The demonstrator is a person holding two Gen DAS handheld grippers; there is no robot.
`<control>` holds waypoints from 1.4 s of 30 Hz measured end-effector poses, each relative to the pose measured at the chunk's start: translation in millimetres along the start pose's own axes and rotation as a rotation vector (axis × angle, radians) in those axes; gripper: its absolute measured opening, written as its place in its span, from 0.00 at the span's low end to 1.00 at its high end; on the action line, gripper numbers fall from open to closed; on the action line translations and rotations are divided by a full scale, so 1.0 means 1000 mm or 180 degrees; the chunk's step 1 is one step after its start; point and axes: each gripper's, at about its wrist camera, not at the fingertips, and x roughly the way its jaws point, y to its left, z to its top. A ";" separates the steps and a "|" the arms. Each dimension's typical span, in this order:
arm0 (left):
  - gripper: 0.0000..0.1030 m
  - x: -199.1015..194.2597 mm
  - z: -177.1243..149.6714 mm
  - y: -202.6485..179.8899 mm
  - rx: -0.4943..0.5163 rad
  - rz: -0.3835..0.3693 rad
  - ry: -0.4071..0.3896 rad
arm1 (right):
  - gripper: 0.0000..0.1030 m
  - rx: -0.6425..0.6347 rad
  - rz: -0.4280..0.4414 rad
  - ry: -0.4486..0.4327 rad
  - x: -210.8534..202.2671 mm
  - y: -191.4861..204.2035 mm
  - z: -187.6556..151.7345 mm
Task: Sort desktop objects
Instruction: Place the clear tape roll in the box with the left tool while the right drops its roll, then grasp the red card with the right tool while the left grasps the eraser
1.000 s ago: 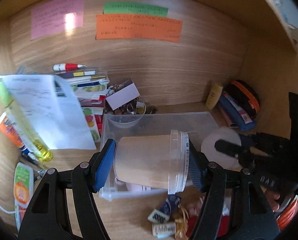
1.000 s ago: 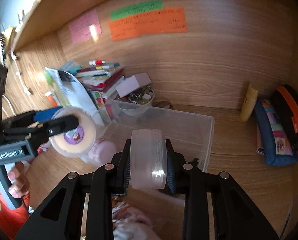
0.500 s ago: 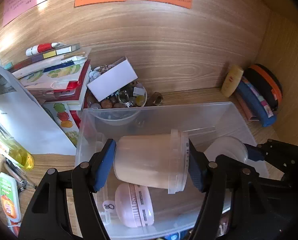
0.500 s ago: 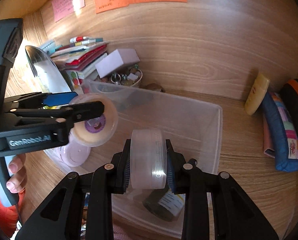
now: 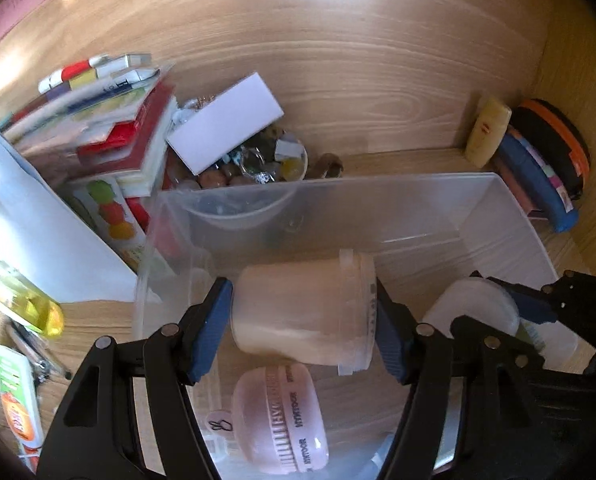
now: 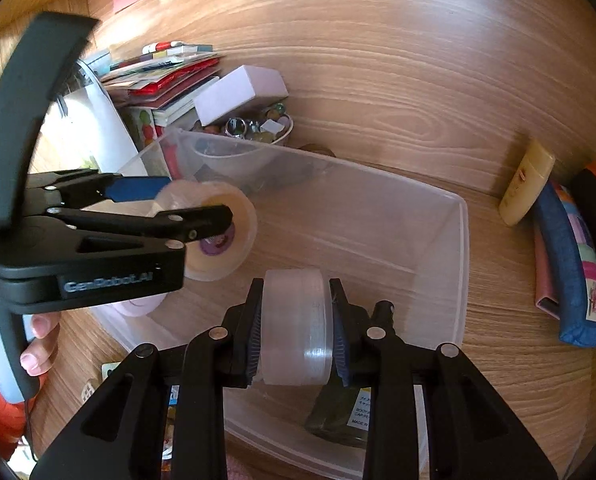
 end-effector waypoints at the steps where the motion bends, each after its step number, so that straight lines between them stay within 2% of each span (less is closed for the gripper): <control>1: 0.64 0.000 0.000 0.000 -0.0012 -0.0012 0.0008 | 0.27 0.0003 -0.0008 -0.0005 -0.001 0.000 0.000; 6: 0.64 -0.002 -0.001 -0.001 -0.0029 -0.0054 0.0038 | 0.28 -0.0028 0.0008 0.0013 -0.001 0.003 0.001; 7: 0.66 -0.005 -0.001 -0.002 -0.0035 -0.0072 0.0030 | 0.33 -0.0037 0.0013 0.0018 -0.002 0.003 0.001; 9: 0.68 -0.014 0.000 -0.002 -0.0051 -0.0064 -0.0024 | 0.48 -0.0042 0.0009 -0.0008 -0.006 0.004 0.001; 10: 0.73 -0.018 0.000 -0.001 -0.0049 -0.0069 -0.0056 | 0.58 -0.0038 -0.0002 -0.0052 -0.010 0.005 0.001; 11: 0.77 -0.027 0.000 -0.002 -0.0039 -0.0074 -0.0134 | 0.62 -0.0035 -0.0007 -0.0095 -0.013 0.005 0.001; 15: 0.83 -0.055 -0.002 -0.008 0.0010 -0.0009 -0.0330 | 0.63 -0.0038 -0.0015 -0.0250 -0.032 0.007 0.003; 19: 0.94 -0.088 -0.007 -0.012 0.0072 -0.0006 -0.0509 | 0.65 -0.0059 -0.0032 -0.0398 -0.055 0.012 0.002; 23: 0.94 -0.115 -0.020 -0.009 0.0069 -0.0062 -0.0572 | 0.65 -0.0085 -0.0010 -0.0517 -0.083 0.017 -0.004; 31: 0.95 -0.132 -0.055 -0.003 0.0032 -0.0013 -0.0490 | 0.66 -0.0176 0.0157 -0.0574 -0.117 0.036 -0.034; 42: 0.95 -0.137 -0.125 0.008 0.0102 0.0153 -0.0238 | 0.64 -0.0359 0.0211 -0.0446 -0.117 0.074 -0.089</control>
